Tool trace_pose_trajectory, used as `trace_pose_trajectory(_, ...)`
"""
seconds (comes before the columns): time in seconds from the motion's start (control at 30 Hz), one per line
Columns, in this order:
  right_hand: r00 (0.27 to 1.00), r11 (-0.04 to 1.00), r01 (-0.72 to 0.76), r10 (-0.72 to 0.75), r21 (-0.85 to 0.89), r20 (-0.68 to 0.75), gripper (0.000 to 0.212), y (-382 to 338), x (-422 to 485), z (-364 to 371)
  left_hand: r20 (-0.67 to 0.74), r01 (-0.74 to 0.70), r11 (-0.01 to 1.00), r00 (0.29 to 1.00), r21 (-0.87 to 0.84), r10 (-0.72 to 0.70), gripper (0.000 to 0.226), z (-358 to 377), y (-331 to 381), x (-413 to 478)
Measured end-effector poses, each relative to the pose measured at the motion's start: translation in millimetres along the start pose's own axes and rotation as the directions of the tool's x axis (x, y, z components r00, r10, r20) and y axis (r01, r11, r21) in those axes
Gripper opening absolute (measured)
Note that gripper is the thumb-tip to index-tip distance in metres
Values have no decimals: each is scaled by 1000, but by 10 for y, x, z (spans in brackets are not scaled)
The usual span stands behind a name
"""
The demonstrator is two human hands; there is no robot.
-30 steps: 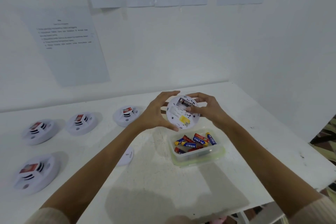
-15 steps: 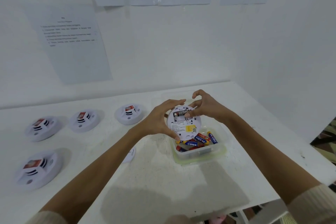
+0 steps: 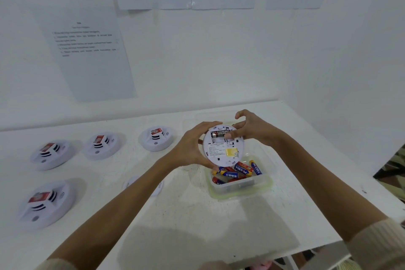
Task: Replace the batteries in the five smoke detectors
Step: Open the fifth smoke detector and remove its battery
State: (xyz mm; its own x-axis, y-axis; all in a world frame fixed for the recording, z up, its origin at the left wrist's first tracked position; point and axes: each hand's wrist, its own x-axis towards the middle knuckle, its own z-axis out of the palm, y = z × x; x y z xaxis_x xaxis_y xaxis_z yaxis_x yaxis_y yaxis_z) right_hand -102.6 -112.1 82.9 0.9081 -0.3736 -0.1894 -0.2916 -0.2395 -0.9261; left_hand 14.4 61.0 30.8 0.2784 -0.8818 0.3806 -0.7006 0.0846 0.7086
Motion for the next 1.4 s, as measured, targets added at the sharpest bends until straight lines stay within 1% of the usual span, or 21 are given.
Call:
trace_pose_trajectory(0.07, 1000, 1000, 5, -5, 15, -28, 58, -10, -23, 11, -35, 1, 1000, 999, -4, -1, 96, 3, 5, 11)
trace_pose_trajectory(0.13, 990, 999, 43, -45, -19, -137, 52, -3, -45, 71, -85, 1, 1000, 996, -20, -3, 93, 2, 16, 26)
trace_pose_trajectory(0.17, 971, 995, 73, -87, -72, -222, 49, 10, -53, 124, -111, -1, 1000, 994, -29, -2, 92, 4, 22, 35)
trace_pose_trajectory(0.23, 909, 971, 140, -204, -196, -364, 44, 56, -61, 271, -153, -2, 999, 988, -33, -3, 90, 18, 28, 57)
trace_pose_trajectory(0.3, 853, 939, 186, -300, -290, -427, 44, 108, -63, 413, -172, -10, 1000, 985, -21, 6, 91, 39, 30, 77)
trace_pose_trajectory(0.43, 775, 904, 212, -386, -370, -500, 47, 142, -80, 547, -204, -31, 999, 979, -20, 27, 90, 73, 29, 103)
trace_pose_trajectory(0.5, 749, 899, 244, -413, -365, -518, 44, 142, -100, 581, -226, -31, 999, 974, -21, 26, 91, 84, 28, 113)
trace_pose_trajectory(0.6, 737, 907, 236, -401, -349, -544, 37, 133, -132, 639, -247, -27, 1000, 969, -9, 24, 91, 104, 21, 127)
trace_pose_trajectory(0.73, 700, 908, 240, -408, -344, -586, 36, 128, -134, 702, -272, -7, 1000, 962, -24, 0, 90, 135, 17, 135)
trace_pose_trajectory(0.97, 679, 884, 149, -417, -443, -604, 42, 62, -120, 757, -310, 10, 1000, 951, -29, -19, 94, 158, 37, 129)
trace_pose_trajectory(1.13, 668, 877, 114, -416, -467, -618, 51, -17, -84, 793, -342, -9, 998, 939, 54, 27, 98, 151, 65, 135)
trace_pose_trajectory(1.2, 667, 875, 114, -418, -470, -617, 55, -32, -57, 809, -355, -9, 998, 934, 56, 28, 96, 155, 88, 129)
trace_pose_trajectory(1.4, 670, 858, 85, -425, -506, -608, 49, -19, -4, 840, -350, 0, 999, 937, 48, 17, 97, 156, 76, 130)
